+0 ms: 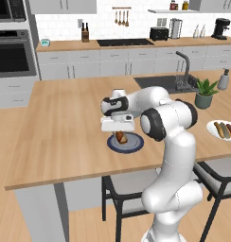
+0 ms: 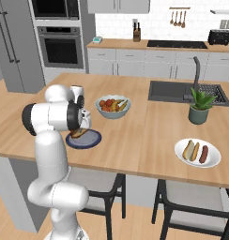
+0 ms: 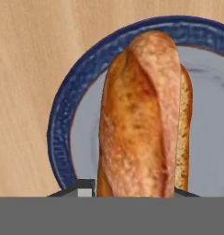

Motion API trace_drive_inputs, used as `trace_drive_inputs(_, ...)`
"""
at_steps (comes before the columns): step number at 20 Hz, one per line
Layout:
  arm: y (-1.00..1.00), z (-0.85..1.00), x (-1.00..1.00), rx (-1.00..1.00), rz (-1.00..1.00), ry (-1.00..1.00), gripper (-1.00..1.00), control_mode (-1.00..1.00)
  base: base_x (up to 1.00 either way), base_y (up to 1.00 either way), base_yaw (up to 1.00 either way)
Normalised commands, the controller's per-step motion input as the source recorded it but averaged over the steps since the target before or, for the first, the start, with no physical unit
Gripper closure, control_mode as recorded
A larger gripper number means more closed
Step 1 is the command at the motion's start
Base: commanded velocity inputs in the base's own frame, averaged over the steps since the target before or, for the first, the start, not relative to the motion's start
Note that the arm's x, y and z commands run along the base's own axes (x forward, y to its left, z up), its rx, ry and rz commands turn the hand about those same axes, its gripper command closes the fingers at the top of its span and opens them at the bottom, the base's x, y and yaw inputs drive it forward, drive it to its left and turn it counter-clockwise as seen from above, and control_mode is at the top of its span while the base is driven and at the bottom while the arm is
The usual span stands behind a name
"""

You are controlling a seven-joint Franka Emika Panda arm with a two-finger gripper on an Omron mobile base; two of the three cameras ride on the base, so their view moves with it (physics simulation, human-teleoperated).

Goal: Place one bun and one sausage from the bowl on each plate.

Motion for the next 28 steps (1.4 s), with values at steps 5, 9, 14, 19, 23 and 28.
trace_drive_inputs(5,-0.14,-0.05,-0.89,0.02,0.0,-0.06,-1.0,-1.0,0.0,0.0,0.0)
trace_drive_inputs(9,-0.2,0.07,-0.79,0.02,0.0,-0.12,-1.0,-1.0,0.0,0.0,0.0)
trace_drive_inputs(14,-0.4,0.89,-0.63,0.0,-0.02,-0.26,-1.0,-1.0,0.0,0.0,0.0)
trace_drive_inputs(19,-0.14,1.0,-0.51,0.0,0.0,-0.23,-1.0,-1.0,0.0,0.0,0.0)
trace_drive_inputs(23,-0.05,1.0,-0.74,-0.01,0.0,-0.18,-1.0,-1.0,0.0,0.0,0.0)
trace_drive_inputs(28,-0.01,0.96,-0.9,-0.01,0.0,-0.15,-1.0,-1.0,0.0,0.0,0.0)
